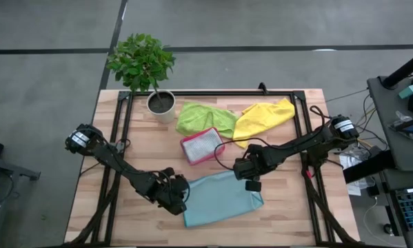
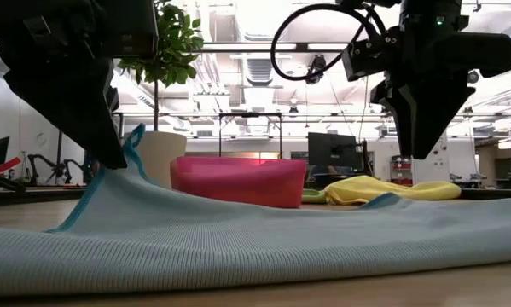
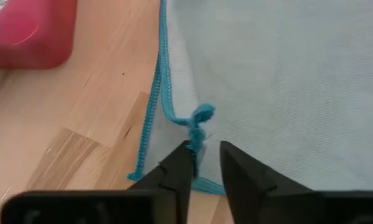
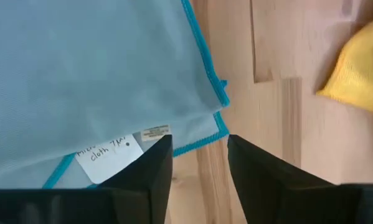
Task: Fold microfiber towels
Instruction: Fold the blue microfiber cloth
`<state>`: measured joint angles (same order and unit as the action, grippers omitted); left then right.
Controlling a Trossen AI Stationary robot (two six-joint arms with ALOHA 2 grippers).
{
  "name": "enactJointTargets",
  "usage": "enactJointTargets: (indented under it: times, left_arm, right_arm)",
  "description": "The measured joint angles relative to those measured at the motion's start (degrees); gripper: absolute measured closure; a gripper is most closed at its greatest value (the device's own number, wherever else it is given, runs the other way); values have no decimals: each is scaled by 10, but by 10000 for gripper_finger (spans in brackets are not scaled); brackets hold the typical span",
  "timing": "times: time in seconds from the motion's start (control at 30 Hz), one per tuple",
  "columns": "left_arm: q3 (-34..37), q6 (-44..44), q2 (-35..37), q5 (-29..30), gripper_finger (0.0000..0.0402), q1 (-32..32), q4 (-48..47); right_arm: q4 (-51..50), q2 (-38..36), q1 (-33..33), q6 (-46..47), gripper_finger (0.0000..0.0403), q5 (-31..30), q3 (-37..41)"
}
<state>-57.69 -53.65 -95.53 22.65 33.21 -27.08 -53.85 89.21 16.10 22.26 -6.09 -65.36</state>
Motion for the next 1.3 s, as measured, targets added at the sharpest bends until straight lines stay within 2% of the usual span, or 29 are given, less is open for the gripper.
enactJointTargets:
  times: [0.17,0.3,0.47,0.67,0.77,0.87,1.07,1.23,1.3]
  left_arm:
    - [0,-1,0,0,274,0,-23]
    - [-2,0,0,-6,244,0,-67]
    - [-3,0,4,-22,235,-3,-101]
    - [-22,15,20,-33,235,-3,-93]
    - [-35,49,21,-27,235,-3,-66]
    - [-38,94,20,-14,235,-11,3]
    - [-38,172,3,20,236,-30,132]
    - [-38,202,-45,21,238,-39,215]
    - [-40,212,-66,21,245,-40,221]
  right_arm:
    - [1,0,3,23,251,1,11]
    - [5,-13,5,41,243,4,41]
    - [46,-51,5,76,236,4,96]
    - [168,-121,5,128,251,4,183]
    - [232,-156,5,160,266,4,231]
    - [302,-179,5,202,282,3,273]
    - [441,-188,16,256,310,-1,343]
    - [468,-176,31,277,319,-35,360]
    - [469,-172,37,282,319,-46,360]
